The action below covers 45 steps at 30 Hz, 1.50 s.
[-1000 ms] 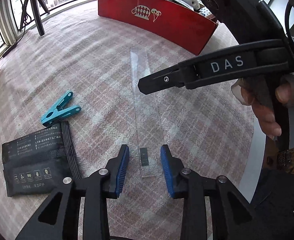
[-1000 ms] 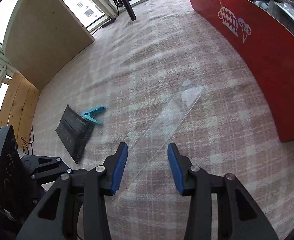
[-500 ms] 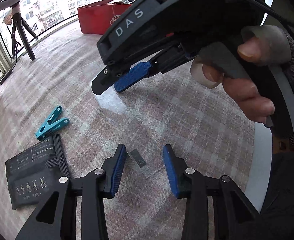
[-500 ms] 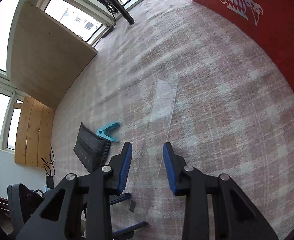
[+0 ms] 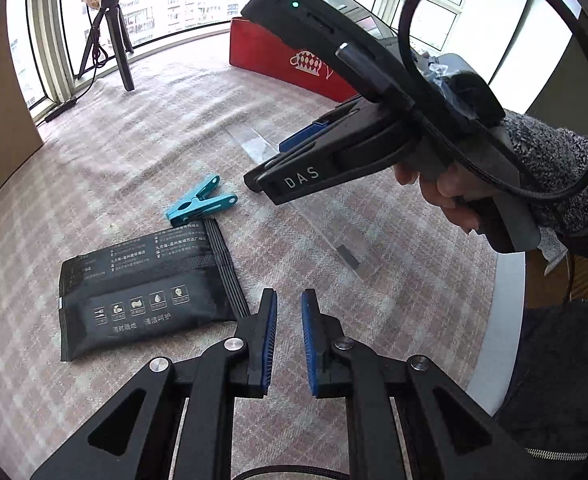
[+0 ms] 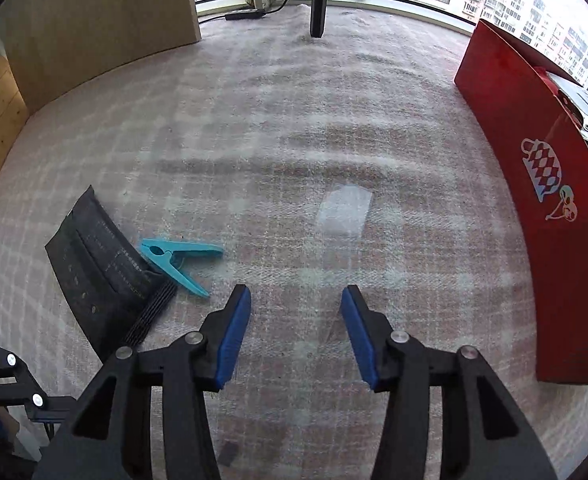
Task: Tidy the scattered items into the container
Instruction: 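Move the left tool over the teal clothespin and black pouch, then close the left tool on the teal clothespin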
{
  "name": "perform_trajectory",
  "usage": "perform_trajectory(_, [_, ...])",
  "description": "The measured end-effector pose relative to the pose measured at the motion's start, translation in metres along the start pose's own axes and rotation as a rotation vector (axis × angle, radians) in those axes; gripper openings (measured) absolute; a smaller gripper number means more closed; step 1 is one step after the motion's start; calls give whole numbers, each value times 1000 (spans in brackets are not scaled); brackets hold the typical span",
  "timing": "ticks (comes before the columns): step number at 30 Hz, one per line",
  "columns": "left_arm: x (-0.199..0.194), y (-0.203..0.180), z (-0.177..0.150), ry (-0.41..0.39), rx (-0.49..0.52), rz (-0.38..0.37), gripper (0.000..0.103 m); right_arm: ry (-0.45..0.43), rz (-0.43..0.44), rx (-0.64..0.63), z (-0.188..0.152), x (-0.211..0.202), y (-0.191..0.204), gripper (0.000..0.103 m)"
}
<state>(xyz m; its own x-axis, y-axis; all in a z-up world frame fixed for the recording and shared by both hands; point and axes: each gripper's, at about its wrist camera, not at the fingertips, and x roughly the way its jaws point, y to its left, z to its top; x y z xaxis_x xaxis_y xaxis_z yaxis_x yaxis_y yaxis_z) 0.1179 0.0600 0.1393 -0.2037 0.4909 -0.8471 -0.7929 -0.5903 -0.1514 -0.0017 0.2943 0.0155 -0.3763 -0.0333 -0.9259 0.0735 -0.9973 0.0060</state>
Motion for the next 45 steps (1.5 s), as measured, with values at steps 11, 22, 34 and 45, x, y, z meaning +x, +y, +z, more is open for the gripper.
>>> perform_trajectory(11, [63, 46, 52, -14, -29, 30, 11, 12, 177, 58, -18, -19, -32, 18])
perform_trajectory(22, [117, 49, 96, 37, 140, 48, 40, 22, 158, 123, -14, -24, -37, 16])
perform_trajectory(34, [176, 40, 125, 144, 267, 41, 31, 40, 128, 131, -14, -18, -35, 22])
perform_trajectory(45, [175, 60, 131, 117, 207, -27, 17, 55, -25, 6, -14, -3, 6, 62])
